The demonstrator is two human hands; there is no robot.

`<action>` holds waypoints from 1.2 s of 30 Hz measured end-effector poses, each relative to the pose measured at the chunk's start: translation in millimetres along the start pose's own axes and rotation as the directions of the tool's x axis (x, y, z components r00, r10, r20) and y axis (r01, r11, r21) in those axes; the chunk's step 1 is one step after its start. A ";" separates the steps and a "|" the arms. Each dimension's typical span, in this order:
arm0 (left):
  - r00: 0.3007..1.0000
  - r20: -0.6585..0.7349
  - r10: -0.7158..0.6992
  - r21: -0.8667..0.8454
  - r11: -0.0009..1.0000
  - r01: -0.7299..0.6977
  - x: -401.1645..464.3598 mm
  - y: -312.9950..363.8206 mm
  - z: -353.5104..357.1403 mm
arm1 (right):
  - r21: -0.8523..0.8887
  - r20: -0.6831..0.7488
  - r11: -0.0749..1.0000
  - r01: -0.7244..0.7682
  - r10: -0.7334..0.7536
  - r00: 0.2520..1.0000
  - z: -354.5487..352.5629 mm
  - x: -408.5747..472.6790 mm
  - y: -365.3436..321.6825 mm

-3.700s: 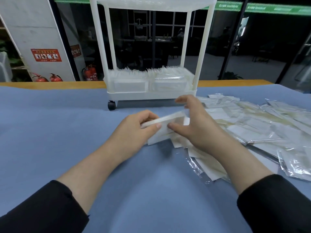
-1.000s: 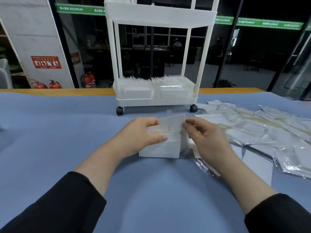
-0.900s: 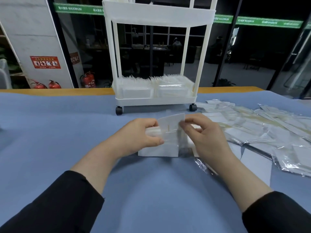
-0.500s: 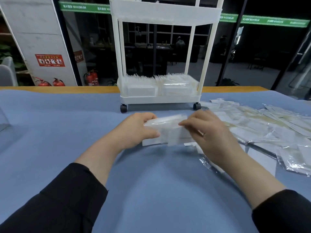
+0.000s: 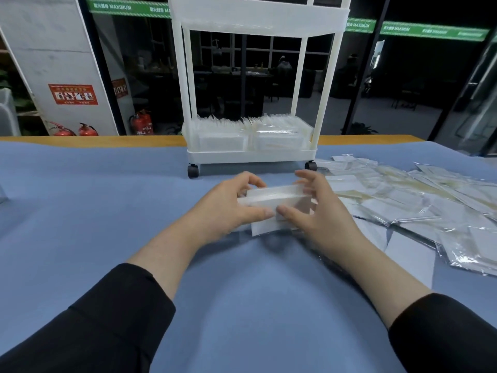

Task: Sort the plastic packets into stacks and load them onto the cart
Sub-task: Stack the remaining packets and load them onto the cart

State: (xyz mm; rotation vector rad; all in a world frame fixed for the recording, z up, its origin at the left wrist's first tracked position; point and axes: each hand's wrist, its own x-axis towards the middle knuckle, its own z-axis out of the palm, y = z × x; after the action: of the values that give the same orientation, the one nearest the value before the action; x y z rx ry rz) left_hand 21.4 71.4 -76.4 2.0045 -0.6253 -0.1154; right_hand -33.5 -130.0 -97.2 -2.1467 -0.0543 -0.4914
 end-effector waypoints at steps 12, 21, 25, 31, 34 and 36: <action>0.920 -0.352 -0.173 -0.371 0.928 0.033 4.6 7.5 19.7 | -0.108 0.156 0.988 0.107 -0.089 0.984 5.2 -5.7 -3.5; 0.999 -0.016 -0.047 0.259 0.965 0.049 1.3 -2.4 -6.0 | -0.047 0.098 0.997 0.060 -0.055 0.994 1.5 -3.6 0.1; 0.999 -0.014 -0.048 0.207 0.977 0.050 -1.0 2.8 -6.3 | -0.118 0.088 0.991 0.060 -0.050 0.995 -14.7 -6.6 -5.6; 0.999 -0.030 -0.033 0.202 0.979 0.038 -0.4 4.3 0.3 | -0.344 -0.030 0.938 0.054 -0.068 0.997 -104.6 -12.0 15.1; 0.996 -0.087 0.012 0.194 0.981 0.005 -1.0 8.7 7.6 | -0.504 -0.033 0.863 -0.043 0.030 0.999 -148.1 -17.3 38.7; 0.992 -0.120 0.034 0.184 0.983 -0.011 -1.2 11.8 13.2 | -0.562 -0.011 0.823 -0.081 0.090 0.996 -161.0 -16.9 49.6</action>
State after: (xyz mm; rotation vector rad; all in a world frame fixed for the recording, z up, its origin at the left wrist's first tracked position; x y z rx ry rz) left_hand 11.4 57.0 -73.2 2.1616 -0.5973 0.0816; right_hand -90.6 -284.9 -59.5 -2.7202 0.2051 -0.4766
